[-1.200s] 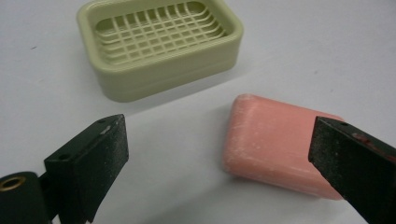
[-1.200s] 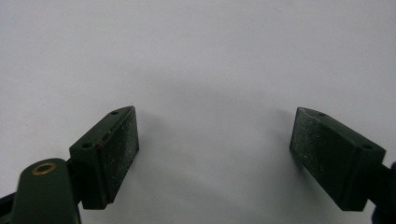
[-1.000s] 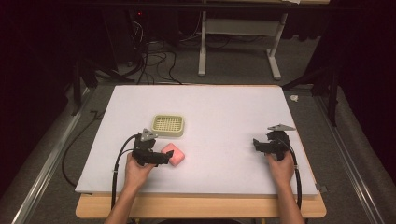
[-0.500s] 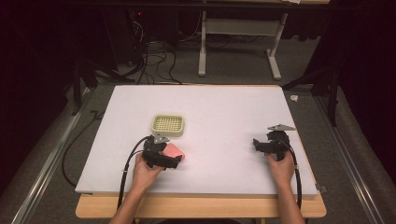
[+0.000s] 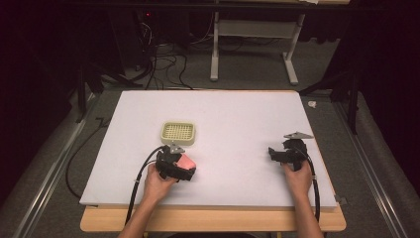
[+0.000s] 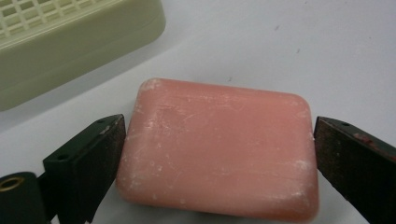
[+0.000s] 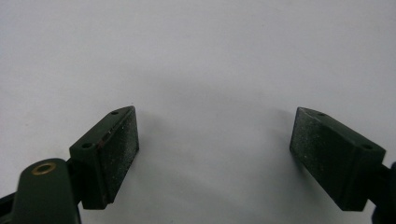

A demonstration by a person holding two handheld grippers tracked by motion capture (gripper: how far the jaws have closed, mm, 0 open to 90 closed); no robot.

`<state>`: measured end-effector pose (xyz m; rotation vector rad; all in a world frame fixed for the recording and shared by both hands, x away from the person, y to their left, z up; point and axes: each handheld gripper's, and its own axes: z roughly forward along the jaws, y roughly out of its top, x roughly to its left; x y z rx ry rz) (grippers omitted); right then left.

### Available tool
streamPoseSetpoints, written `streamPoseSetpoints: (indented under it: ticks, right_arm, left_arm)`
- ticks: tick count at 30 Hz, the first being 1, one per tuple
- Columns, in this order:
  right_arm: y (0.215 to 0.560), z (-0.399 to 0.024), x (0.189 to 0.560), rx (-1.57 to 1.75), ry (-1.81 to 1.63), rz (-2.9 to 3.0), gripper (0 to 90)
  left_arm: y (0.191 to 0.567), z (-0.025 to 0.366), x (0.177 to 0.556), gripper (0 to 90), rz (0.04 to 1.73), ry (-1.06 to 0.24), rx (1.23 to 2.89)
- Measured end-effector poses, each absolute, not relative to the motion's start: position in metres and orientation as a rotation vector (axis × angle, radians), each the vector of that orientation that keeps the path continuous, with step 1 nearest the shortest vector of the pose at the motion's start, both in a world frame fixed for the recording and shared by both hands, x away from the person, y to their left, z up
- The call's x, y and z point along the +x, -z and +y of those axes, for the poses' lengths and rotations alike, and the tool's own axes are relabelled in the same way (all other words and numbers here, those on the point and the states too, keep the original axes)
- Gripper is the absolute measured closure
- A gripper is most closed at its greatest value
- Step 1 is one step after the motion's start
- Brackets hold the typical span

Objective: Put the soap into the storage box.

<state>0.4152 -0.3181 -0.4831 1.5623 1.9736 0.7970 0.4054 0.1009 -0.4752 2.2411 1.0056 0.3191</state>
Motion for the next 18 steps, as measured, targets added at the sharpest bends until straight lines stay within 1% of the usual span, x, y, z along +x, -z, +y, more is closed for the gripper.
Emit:
streamPoseSetpoints:
  ticks: [7,14,18]
  right_arm:
    - [0.4831,-0.3181,0.4151,1.562,-0.797,1.973,16.1]
    - [0.4831,-0.3181,0.4152,1.559,-0.796,1.975,16.1]
    - [0.483,-0.318,0.4151,1.561,-0.796,1.974,16.2]
  left_arm:
    - [0.4772,0.0991,0.4057,6.9,1.011,-0.324,2.252]
    - [0.478,0.1009,0.4039,13.0,1.012,-0.342,2.247]
    - [0.4775,0.1014,0.4036,13.7,1.021,-0.34,2.245]
